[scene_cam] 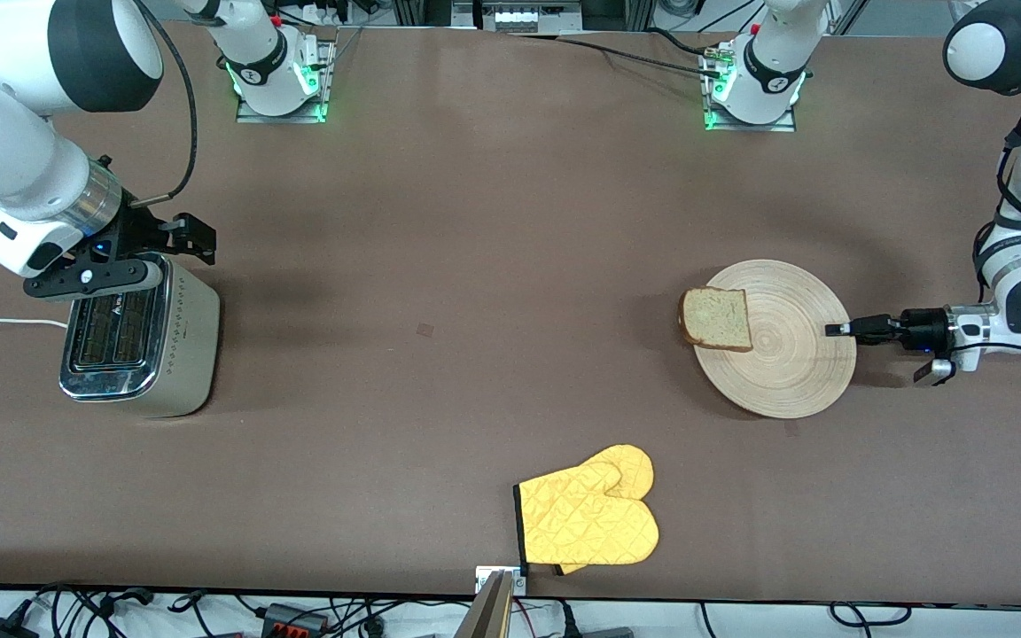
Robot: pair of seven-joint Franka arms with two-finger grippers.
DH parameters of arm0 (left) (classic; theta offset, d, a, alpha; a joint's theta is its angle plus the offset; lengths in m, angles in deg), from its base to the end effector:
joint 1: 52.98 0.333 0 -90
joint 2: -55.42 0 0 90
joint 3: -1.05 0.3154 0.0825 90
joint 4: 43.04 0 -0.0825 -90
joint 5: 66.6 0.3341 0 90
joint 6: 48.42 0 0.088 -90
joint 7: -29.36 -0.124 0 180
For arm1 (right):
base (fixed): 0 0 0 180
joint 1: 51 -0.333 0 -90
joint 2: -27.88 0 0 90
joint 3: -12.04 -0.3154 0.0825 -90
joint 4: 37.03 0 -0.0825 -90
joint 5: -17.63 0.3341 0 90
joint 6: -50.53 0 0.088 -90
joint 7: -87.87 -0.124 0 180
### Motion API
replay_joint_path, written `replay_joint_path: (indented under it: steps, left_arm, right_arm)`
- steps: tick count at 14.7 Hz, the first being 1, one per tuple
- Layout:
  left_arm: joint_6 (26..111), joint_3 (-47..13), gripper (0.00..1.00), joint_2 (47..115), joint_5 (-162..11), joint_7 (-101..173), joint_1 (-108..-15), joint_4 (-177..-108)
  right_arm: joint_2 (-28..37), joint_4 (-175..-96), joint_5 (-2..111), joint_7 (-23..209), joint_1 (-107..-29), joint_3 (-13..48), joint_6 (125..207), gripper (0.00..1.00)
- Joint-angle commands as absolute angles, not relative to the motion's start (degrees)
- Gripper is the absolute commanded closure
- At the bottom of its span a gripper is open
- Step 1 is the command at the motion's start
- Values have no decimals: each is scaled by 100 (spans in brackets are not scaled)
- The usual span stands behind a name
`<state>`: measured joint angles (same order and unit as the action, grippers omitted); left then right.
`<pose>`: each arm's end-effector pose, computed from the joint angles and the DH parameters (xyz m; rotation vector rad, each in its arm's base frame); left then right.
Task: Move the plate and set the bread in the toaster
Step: 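Push the wooden plate with the left gripper toward the table's middle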
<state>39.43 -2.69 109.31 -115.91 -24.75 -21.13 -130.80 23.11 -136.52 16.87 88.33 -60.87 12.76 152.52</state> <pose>0.5417 0.1849 0.1306 1.9134 -0.0228 -0.0985 0.5290 0.0840 0.5107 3.1127 0.2664 -0.0601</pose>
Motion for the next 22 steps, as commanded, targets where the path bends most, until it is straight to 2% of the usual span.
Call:
replay_joint_path:
  steps: [1,5,10,13,19,22]
  left_arm:
    - [3771,-422,99,10632,-11758,-2093,-2379,-13127]
    - [4332,-588,99,10096,-11871,-1602,-2994,-13601]
    - [5895,-1870,99,10077,-12637,-1459,-3004,-14436]
    - [6836,-2390,99,10121,-12829,-1459,-3135,-14770]
    - [8111,-2453,99,10147,-13841,-1512,-4382,-14868]
    - [8201,-2453,99,10279,-13867,-1521,-4735,-14780]
  right_arm:
    - [2279,-13556,1745,8823,-6067,1257,15239,0]
    - [2261,-13573,1745,8823,-6058,1265,15248,0]
    - [2261,-13573,1745,8823,-6067,1265,15248,0]
    - [2261,-13573,1745,8823,-6067,1265,15257,0]
    - [2261,-13573,1763,8831,-6049,1265,15204,0]
    - [2200,-13582,1763,8823,-6076,1265,15204,0]
